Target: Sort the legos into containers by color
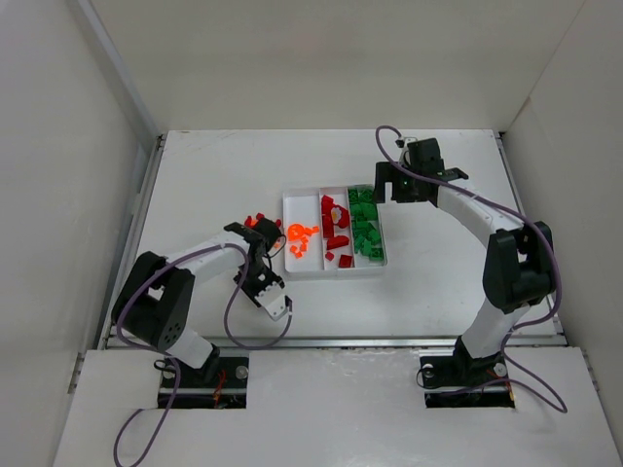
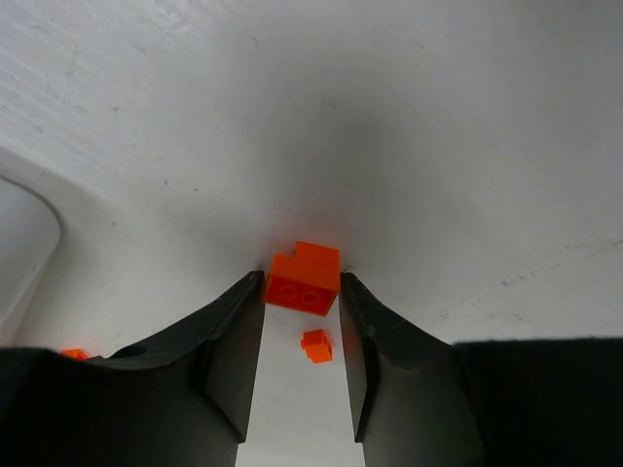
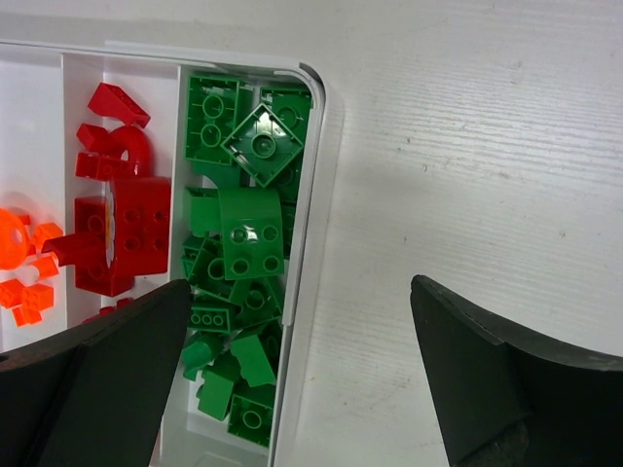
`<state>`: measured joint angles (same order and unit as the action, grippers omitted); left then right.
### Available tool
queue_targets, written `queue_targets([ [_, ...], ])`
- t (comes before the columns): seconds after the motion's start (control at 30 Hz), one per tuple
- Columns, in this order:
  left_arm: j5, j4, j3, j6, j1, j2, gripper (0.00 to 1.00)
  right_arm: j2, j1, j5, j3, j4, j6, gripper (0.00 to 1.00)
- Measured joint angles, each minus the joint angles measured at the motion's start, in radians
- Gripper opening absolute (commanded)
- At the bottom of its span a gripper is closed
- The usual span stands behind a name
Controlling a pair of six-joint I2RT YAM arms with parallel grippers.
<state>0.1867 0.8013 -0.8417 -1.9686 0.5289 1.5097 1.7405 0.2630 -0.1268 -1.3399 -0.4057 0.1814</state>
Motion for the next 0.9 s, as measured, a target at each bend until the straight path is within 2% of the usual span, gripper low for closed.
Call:
queue_targets([
  [0.37,0.011,-0.009,-0.004,-0.006,0.0,0.019,0.12,-0.001,0.0,0.0,0.0,0.002,0.002,0.99],
  [0.47,0.023,-0.01,-0.004,-0.006,0.0,0.003,0.0,-0.001,0.0,0.0,0.0,0.002,0.002,0.99],
  [0.67,0.097,-0.027,-0.026,0.037,-0.024,-0.055,0.0,-0.001,0.003,-0.006,-0.001,-0.006,0.002,0.99],
  [0.9,0.364,-0.054,-0.281,0.264,-0.21,-0.059,0.0,-0.001,0.02,-0.085,-0.09,-0.059,-0.013,1.0],
])
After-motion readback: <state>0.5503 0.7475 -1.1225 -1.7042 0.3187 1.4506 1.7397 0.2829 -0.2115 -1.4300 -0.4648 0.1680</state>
